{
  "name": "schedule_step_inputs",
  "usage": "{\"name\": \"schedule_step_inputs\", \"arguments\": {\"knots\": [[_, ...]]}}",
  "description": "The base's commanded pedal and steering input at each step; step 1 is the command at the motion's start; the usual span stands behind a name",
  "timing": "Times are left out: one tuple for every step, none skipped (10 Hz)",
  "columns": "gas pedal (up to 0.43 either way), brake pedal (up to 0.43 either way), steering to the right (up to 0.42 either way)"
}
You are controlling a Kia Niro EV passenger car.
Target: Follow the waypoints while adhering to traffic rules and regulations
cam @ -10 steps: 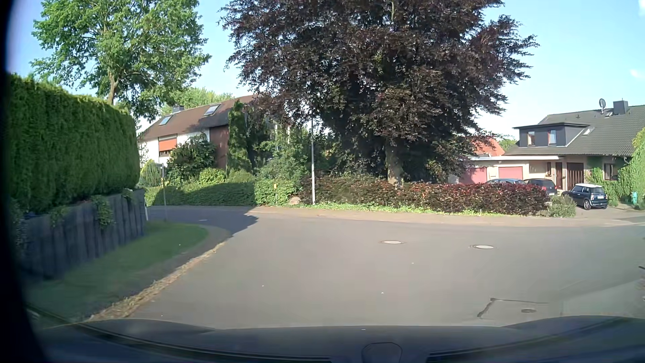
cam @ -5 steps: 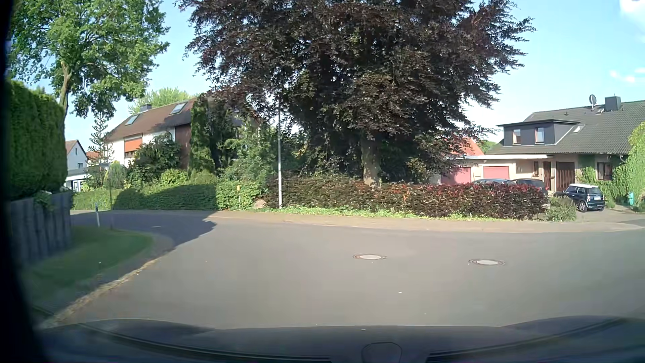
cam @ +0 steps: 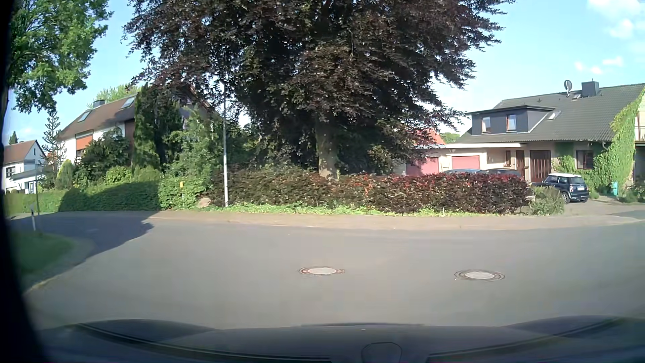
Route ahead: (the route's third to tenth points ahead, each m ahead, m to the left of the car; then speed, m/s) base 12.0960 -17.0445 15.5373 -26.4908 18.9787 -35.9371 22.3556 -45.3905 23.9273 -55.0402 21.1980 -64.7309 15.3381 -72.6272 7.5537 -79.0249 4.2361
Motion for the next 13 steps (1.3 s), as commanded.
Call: {"name": "schedule_step_inputs", "arguments": {"knots": [[0.0, 0.226, 0.216], [0.0, 0.238, 0.236], [0.0, 0.232, 0.25], [0.0, 0.238, 0.261], [0.0, 0.238, 0.262], [0.0, 0.238, 0.262], [0.0, 0.244, 0.263], [0.0, 0.256, 0.272], [0.0, 0.256, 0.293], [0.0, 0.25, 0.337], [0.0, 0.25, 0.4], [0.0, 0.238, 0.451], [0.0, 0.195, 0.52]]}}
